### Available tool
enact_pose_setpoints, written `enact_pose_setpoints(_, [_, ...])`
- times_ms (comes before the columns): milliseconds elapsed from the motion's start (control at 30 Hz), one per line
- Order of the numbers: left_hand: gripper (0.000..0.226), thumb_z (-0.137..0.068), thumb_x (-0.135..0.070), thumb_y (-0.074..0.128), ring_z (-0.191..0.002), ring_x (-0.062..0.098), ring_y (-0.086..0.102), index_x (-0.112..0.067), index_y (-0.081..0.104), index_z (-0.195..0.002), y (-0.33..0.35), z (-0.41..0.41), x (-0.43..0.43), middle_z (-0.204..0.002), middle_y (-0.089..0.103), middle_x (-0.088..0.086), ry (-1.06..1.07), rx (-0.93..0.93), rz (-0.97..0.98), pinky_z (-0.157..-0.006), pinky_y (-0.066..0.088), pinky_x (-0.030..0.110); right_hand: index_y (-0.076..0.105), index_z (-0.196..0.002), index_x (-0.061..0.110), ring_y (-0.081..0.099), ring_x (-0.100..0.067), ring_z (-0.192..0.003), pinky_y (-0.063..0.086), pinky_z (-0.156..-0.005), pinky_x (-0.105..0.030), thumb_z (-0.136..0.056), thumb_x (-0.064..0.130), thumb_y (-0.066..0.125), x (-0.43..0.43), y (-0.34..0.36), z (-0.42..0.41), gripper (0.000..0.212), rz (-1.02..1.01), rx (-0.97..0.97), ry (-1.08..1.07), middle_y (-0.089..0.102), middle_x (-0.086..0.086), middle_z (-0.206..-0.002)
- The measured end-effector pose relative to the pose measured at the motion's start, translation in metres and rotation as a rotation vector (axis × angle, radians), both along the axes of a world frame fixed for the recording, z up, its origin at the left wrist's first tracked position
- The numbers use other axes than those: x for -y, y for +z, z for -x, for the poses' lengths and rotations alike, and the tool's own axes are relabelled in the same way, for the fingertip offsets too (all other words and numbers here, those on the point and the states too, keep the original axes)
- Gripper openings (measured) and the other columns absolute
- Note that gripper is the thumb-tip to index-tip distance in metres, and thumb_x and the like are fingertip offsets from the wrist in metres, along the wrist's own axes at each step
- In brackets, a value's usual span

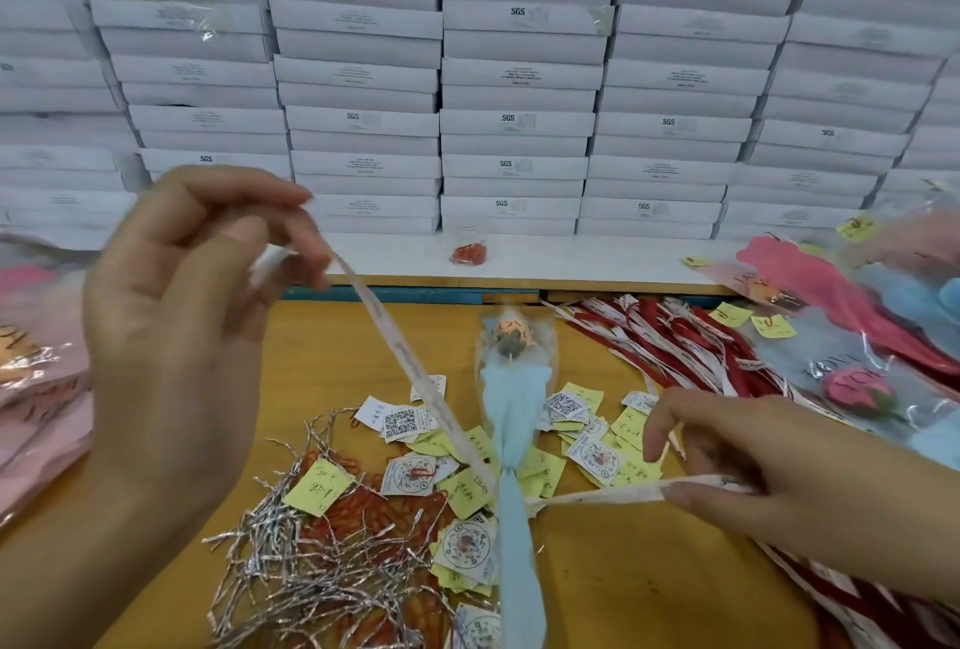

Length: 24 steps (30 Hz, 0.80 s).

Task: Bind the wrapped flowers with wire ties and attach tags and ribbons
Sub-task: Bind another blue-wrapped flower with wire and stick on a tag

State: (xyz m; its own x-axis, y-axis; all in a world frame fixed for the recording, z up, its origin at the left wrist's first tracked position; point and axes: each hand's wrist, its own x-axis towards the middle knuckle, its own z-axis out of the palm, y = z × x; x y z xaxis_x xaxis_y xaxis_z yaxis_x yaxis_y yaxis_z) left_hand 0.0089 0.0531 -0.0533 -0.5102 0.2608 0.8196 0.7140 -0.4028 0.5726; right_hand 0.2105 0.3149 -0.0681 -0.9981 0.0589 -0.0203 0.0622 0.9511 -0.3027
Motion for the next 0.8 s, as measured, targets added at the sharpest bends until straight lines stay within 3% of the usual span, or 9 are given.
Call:
enact_pose_setpoints(133, [0.014, -0.099, 0.006, 0.037, -0.077, -0.003, 0.053, 0.012, 0.050, -0.098, -0.006, 0.024, 0.009, -0.083, 0.051, -0.006, 0.253, 0.100, 0.026, -0.076, 0.043, 0.009, 0.045, -0.105, 0.054, 0.054, 0.000, -0.066, 0.040, -0.052, -0.021, -0.063, 0.090, 0.040, -0.013, 0.006, -0.004, 0.056, -0.051, 0.024, -0.041, 0.059, 0.024, -0.083])
enact_pose_setpoints(233, [0.019, -0.091, 0.010, 0.046, -0.073, -0.001, 0.052, -0.004, 0.053, -0.102, -0.009, 0.023, 0.001, -0.080, 0.054, -0.014, 0.273, 0.209, -0.107, -0.075, 0.044, 0.013, 0.045, -0.102, 0.054, 0.054, 0.005, -0.066, 0.042, -0.050, -0.021, -0.050, 0.101, 0.031, -0.030, 0.006, -0.008, 0.071, -0.170, 0.159, -0.047, 0.059, 0.030, -0.085])
enact_pose_setpoints(333, [0.027, -0.087, 0.000, 0.059, -0.066, 0.002, 0.044, -0.026, 0.058, -0.093, -0.012, 0.017, -0.006, -0.069, 0.046, -0.013, 0.270, 0.228, -0.163, -0.067, 0.038, 0.015, 0.045, -0.102, 0.056, 0.055, 0.010, -0.068, 0.043, -0.049, -0.021, -0.050, 0.097, 0.044, -0.043, 0.013, -0.012, 0.066, -0.249, 0.167, -0.067, 0.055, 0.039, -0.087])
enact_pose_setpoints(433, [0.041, -0.084, 0.008, 0.062, -0.062, 0.002, 0.039, -0.033, 0.059, -0.088, -0.014, 0.011, -0.009, -0.061, 0.041, -0.015, 0.306, 0.178, -0.093, -0.060, 0.035, 0.012, 0.044, -0.101, 0.059, 0.053, 0.001, -0.055, 0.042, -0.044, -0.022, -0.060, 0.080, 0.051, -0.041, 0.028, -0.005, 0.046, -0.249, -0.014, -0.052, 0.060, 0.025, -0.074])
enact_pose_setpoints(567, [0.044, -0.083, 0.012, 0.060, -0.065, 0.005, 0.040, -0.031, 0.062, -0.091, -0.018, -0.001, -0.012, -0.065, 0.042, -0.014, 0.228, 0.121, 0.000, -0.058, 0.037, 0.015, 0.051, -0.112, 0.051, 0.046, -0.003, -0.049, 0.040, -0.048, -0.016, -0.067, 0.057, 0.063, -0.020, 0.045, 0.016, 0.047, 0.173, -0.191, 0.052, 0.054, 0.009, -0.062])
enact_pose_setpoints(667, [0.032, -0.083, 0.002, 0.066, -0.072, 0.008, 0.050, -0.028, 0.065, -0.094, -0.018, -0.013, -0.014, -0.072, 0.051, -0.010, 0.092, 0.136, 0.039, -0.065, 0.046, 0.015, 0.051, -0.121, 0.051, 0.051, 0.001, -0.058, 0.042, -0.058, -0.014, -0.078, 0.044, 0.073, -0.001, 0.048, 0.028, 0.049, 0.426, -0.040, 0.143, 0.060, 0.011, -0.076])
enact_pose_setpoints(800, [0.017, -0.082, -0.023, 0.066, -0.088, 0.017, 0.064, -0.025, 0.068, -0.099, -0.015, -0.028, -0.018, -0.087, 0.066, -0.001, -0.161, 0.161, 0.147, -0.078, 0.052, 0.022, 0.050, -0.122, 0.058, 0.049, 0.004, -0.057, 0.037, -0.052, -0.009, -0.089, 0.037, 0.066, 0.034, 0.024, 0.047, 0.042, 0.661, 0.073, 0.190, 0.060, 0.010, -0.083])
